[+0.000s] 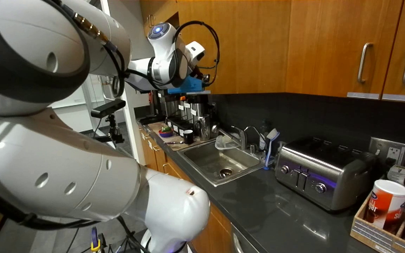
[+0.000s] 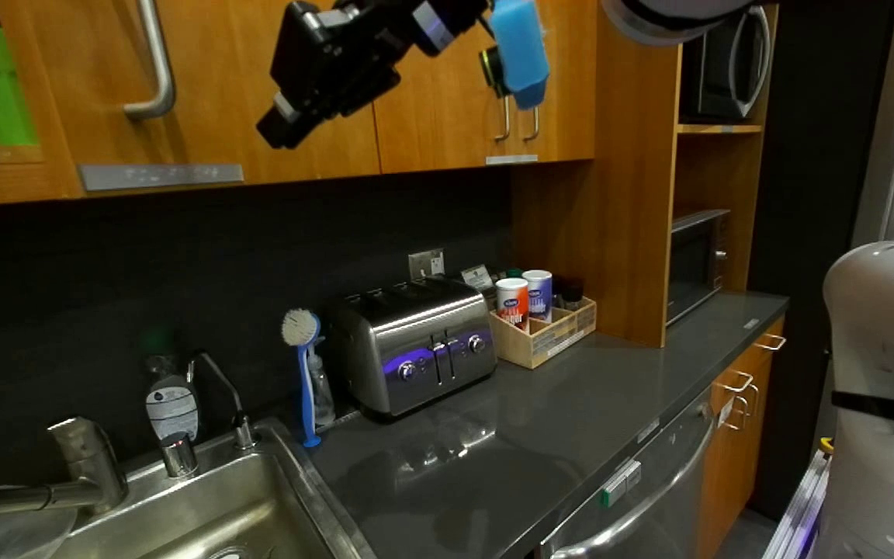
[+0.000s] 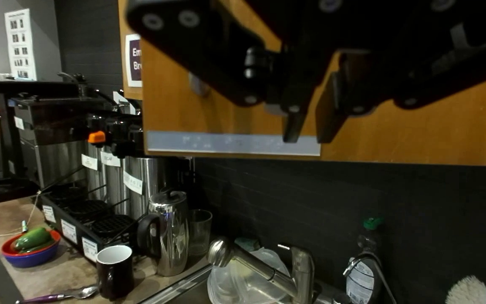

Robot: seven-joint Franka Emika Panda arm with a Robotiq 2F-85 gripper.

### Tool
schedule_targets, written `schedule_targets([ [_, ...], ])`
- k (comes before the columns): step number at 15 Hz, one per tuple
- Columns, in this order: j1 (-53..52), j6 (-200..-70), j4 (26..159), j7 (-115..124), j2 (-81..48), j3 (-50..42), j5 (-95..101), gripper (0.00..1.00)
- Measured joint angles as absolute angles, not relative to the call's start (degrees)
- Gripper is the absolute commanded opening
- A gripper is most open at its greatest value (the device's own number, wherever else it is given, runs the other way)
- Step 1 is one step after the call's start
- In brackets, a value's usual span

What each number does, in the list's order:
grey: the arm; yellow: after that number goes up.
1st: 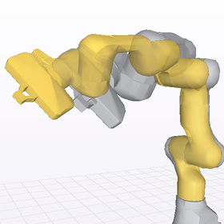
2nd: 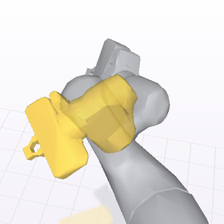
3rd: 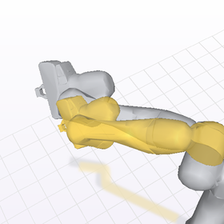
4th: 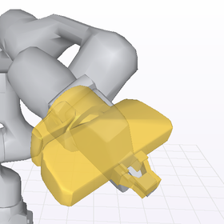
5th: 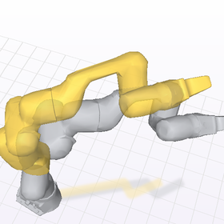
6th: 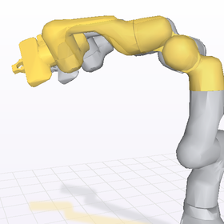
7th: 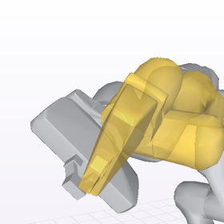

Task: Close the open upper cabinet door.

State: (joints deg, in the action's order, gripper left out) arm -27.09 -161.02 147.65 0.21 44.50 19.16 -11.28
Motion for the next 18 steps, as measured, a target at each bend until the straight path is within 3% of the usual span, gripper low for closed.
schedule_targets([
  [18, -25.7, -169.5, 145.3, 4.1, 38.8, 23.2, -10.0, 0.04],
])
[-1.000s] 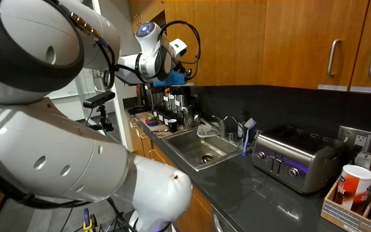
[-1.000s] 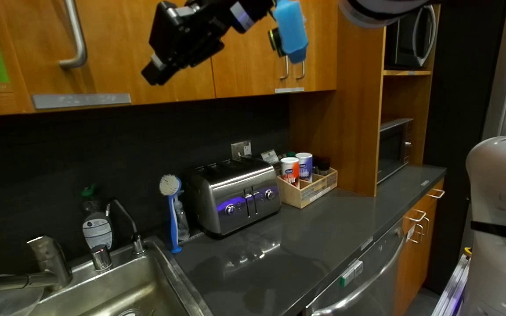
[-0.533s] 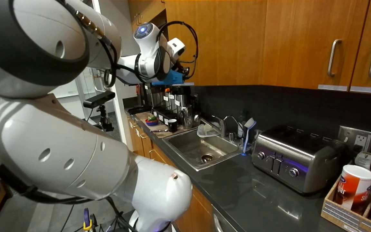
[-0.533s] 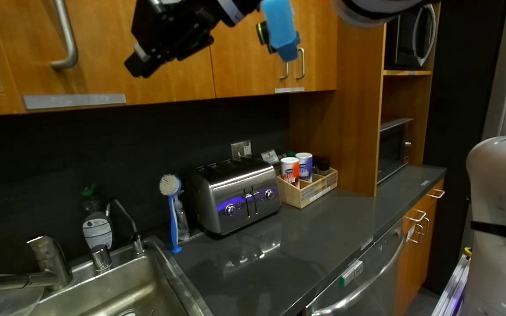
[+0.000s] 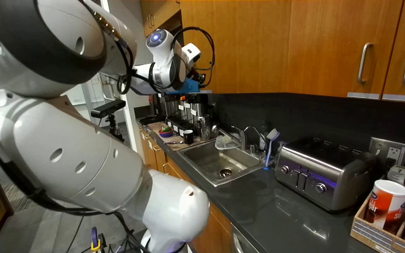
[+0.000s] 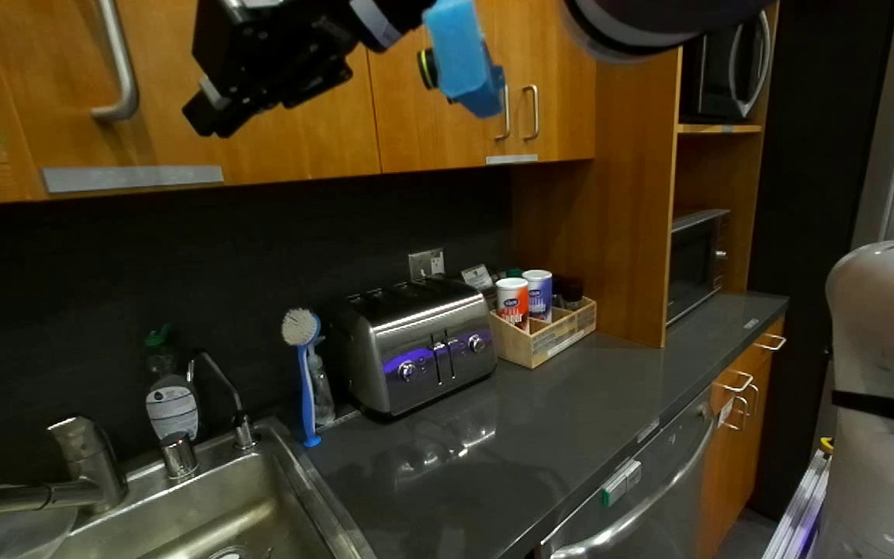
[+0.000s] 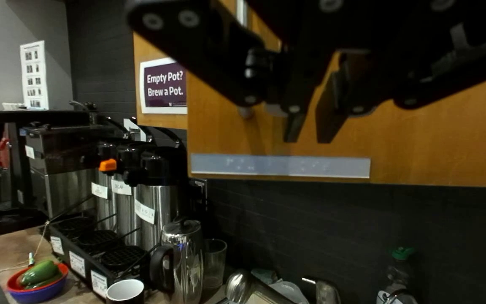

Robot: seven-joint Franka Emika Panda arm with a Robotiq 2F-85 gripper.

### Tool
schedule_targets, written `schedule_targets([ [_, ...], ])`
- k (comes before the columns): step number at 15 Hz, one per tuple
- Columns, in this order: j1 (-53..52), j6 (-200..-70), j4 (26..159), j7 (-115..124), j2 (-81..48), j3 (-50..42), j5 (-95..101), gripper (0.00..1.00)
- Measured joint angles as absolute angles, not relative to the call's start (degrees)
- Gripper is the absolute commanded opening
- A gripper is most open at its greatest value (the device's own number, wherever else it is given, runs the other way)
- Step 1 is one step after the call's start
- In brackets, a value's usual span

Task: Close the open upper cabinet door.

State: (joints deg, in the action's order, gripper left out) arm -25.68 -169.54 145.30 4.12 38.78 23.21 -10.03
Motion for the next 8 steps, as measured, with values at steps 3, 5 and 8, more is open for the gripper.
schedule_targets([
  [3, -25.1, -171.2, 145.3, 4.5, 38.1, 23.9, -8.9, 0.04],
  [5, -24.4, -172.3, 145.2, 5.2, 37.7, 24.7, -8.1, 0.04],
  [8, -22.2, -173.1, 143.7, 6.0, 36.5, 25.8, -7.0, 0.04],
])
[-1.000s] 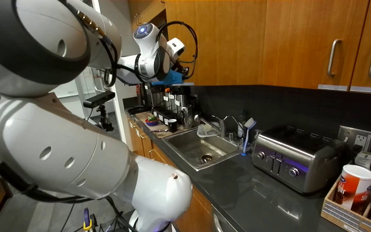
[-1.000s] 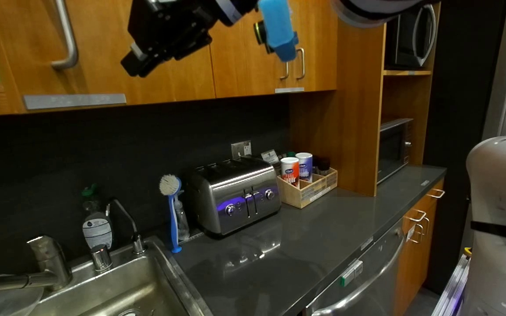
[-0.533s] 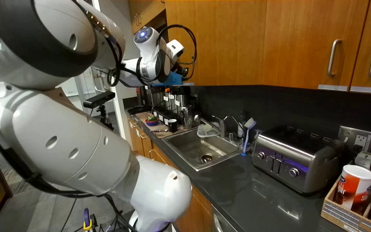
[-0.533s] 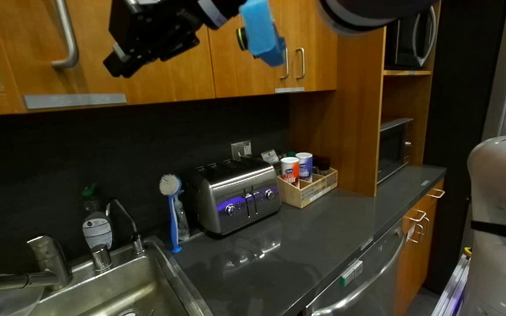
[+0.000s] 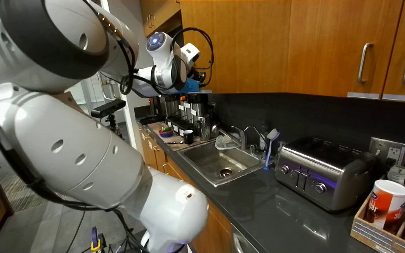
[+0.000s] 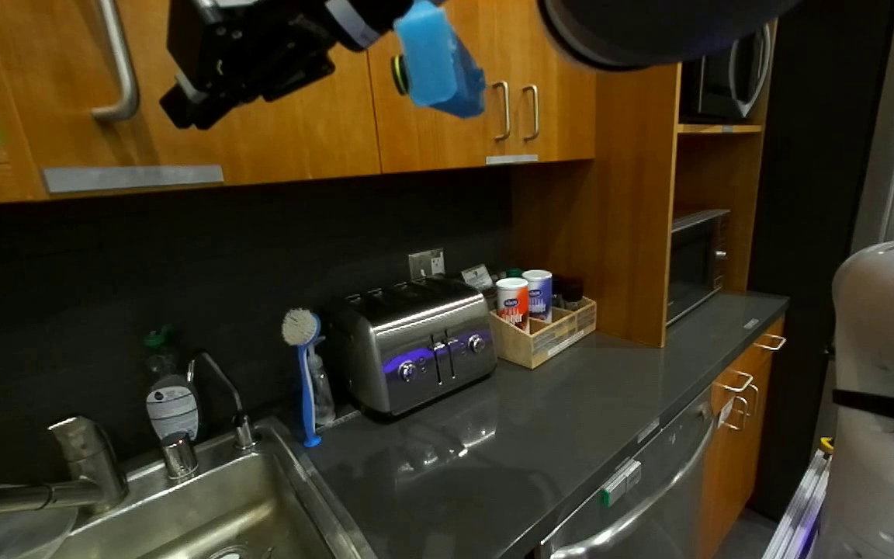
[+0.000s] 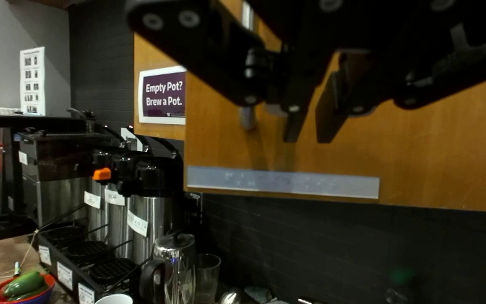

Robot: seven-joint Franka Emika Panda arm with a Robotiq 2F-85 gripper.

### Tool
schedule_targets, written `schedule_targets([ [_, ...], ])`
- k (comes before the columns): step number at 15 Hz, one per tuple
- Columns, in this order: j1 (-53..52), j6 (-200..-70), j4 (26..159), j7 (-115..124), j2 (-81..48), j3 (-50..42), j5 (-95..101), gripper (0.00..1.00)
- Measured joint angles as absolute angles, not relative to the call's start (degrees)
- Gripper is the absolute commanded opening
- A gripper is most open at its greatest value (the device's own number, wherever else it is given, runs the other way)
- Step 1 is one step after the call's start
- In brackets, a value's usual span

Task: Close the open upper cabinet door.

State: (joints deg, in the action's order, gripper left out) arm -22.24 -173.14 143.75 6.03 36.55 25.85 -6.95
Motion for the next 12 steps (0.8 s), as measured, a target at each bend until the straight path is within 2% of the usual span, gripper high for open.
schedule_targets([
  [12, -13.5, -171.4, 127.5, 6.2, 23.9, 25.8, -1.5, 0.04],
])
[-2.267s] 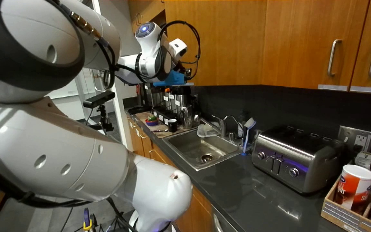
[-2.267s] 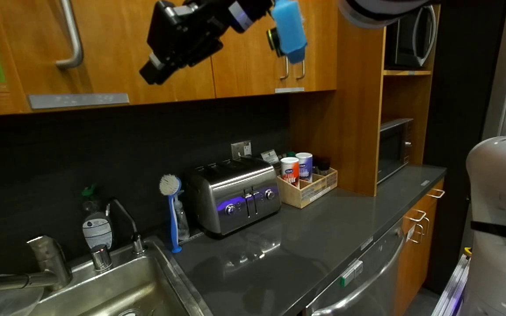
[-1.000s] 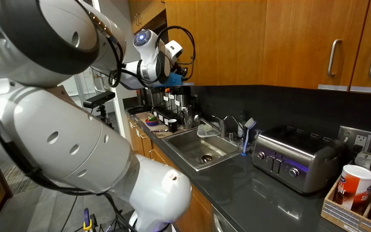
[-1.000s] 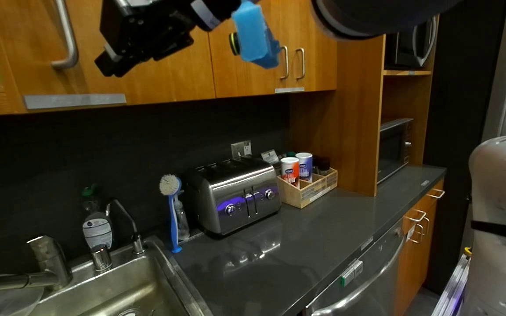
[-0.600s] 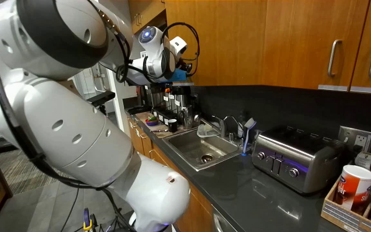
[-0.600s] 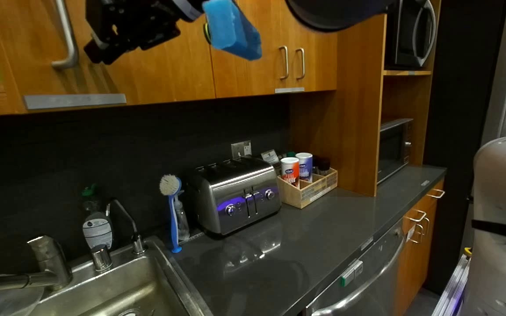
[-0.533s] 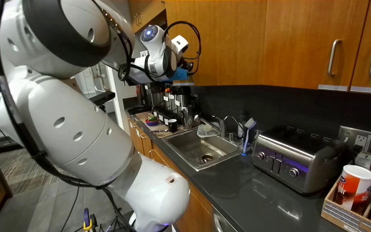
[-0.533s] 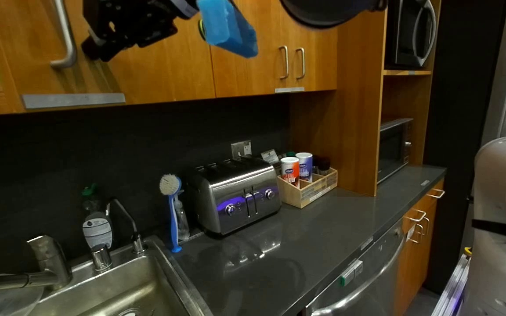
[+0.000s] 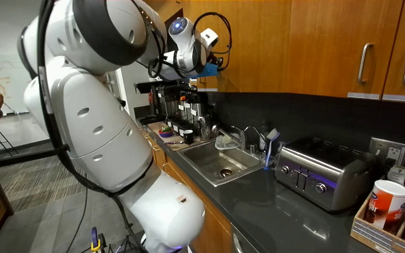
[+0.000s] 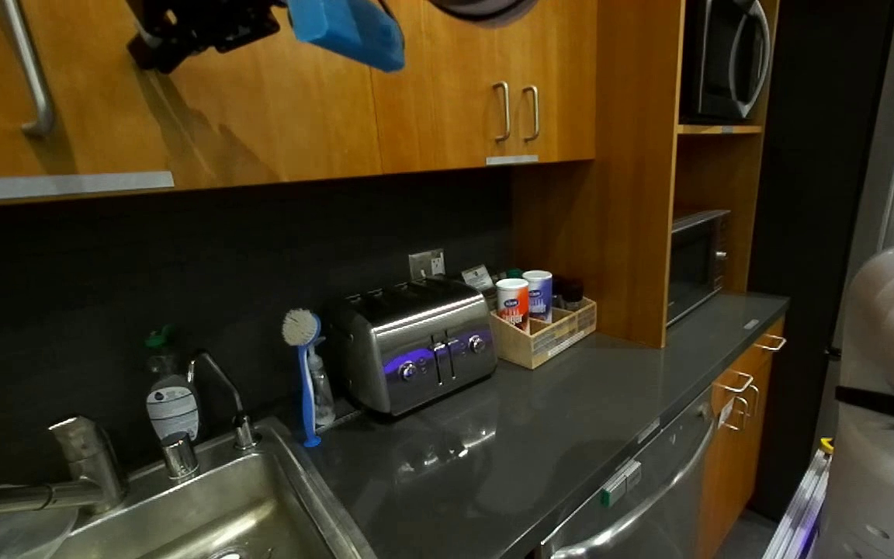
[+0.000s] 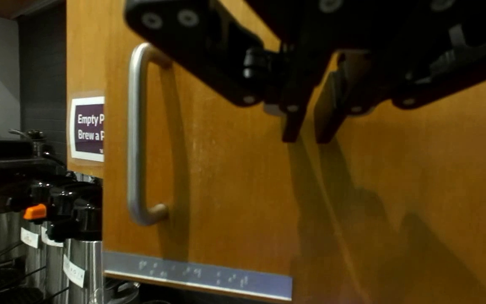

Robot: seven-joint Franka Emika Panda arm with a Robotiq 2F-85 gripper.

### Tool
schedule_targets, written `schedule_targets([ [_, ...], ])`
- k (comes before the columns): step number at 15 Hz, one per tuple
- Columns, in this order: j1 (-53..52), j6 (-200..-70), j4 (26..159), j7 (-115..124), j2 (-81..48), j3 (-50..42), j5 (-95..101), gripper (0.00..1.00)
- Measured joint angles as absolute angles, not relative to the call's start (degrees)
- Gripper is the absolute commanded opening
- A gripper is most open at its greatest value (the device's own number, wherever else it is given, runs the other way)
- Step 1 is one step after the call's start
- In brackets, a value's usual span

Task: Close the open upper cabinet door.

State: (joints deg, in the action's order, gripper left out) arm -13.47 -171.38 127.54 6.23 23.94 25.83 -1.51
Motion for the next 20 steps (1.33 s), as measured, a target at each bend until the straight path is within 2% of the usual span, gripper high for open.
schedule_targets([
  [13, -4.4, -169.4, 119.4, 6.4, 17.0, 31.9, 1.0, 0.04],
  [14, -3.9, -169.2, 118.9, 6.4, 16.8, 32.1, 1.0, 0.11],
  [15, -3.4, -168.8, 118.6, 6.4, 16.7, 32.3, 1.0, 0.41],
  [16, -3.1, -167.5, 118.3, 6.4, 16.6, 32.3, 1.0, 0.14],
  [17, -3.0, -167.2, 118.3, 6.3, 16.6, 32.3, 1.0, 0.14],
  [19, -3.1, -167.3, 118.5, 6.3, 16.6, 32.3, 1.0, 0.25],
  [20, -3.1, -167.3, 118.5, 6.3, 16.6, 32.3, 1.0, 0.56],
])
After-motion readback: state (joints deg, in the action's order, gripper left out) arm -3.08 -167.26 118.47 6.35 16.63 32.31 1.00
